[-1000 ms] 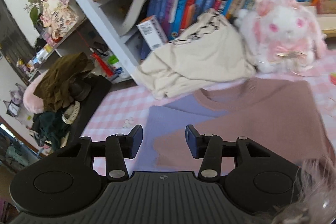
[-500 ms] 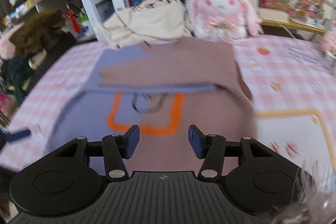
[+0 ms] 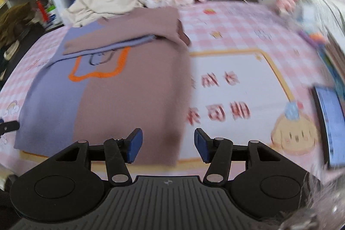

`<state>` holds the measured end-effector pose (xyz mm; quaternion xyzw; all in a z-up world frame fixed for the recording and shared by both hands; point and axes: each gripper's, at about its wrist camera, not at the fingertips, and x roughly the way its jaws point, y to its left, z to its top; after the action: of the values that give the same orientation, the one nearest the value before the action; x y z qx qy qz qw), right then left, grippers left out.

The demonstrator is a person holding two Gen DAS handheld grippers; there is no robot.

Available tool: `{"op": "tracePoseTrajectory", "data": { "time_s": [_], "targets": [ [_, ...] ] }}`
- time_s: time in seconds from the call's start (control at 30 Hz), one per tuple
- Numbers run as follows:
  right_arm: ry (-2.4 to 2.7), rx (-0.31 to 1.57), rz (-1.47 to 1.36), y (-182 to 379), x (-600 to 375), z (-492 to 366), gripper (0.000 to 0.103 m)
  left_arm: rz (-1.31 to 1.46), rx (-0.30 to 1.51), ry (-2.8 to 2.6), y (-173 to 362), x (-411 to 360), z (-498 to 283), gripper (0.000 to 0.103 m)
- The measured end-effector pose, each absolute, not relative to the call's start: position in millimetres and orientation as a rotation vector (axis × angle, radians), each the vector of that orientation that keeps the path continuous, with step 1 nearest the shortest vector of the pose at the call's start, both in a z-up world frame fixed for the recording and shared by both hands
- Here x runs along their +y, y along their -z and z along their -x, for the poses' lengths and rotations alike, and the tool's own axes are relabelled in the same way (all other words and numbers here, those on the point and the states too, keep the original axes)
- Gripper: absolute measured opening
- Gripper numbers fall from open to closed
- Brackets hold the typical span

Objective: Fold clothes
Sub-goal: 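Release the mauve sleeve and move the right gripper to the sweater hem, then grasp the hem with the right gripper while the left gripper grasps the hem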

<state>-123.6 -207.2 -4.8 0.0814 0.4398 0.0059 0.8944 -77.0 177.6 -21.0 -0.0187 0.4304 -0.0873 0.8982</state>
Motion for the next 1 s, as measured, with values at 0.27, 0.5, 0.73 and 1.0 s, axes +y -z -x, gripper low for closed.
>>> {"op": "tracePoseTrajectory", "data": {
  "time_s": [0.27,0.5,0.73,1.0],
  "targets": [
    [0.054,0.965,-0.275,19.1,-230.2,127.4,0.045,0.174,0.948,0.139,30.8,194.7,74.1,0.083],
    [0.044,0.994,-0.283,25.6,-232.0,115.8,0.038,0.128,0.956,0.134,32.6,178.6,66.3,0.057],
    [-0.030,0.985,-0.114,28.0,-204.6,108.3,0.014,0.001,0.926,0.166,33.4,154.7,66.6,0.013],
    [-0.117,0.870,-0.206,5.5,-210.0,112.2,0.005,0.073,0.804,0.284,-1.6,153.0,75.8,0.011]
  ]
}}
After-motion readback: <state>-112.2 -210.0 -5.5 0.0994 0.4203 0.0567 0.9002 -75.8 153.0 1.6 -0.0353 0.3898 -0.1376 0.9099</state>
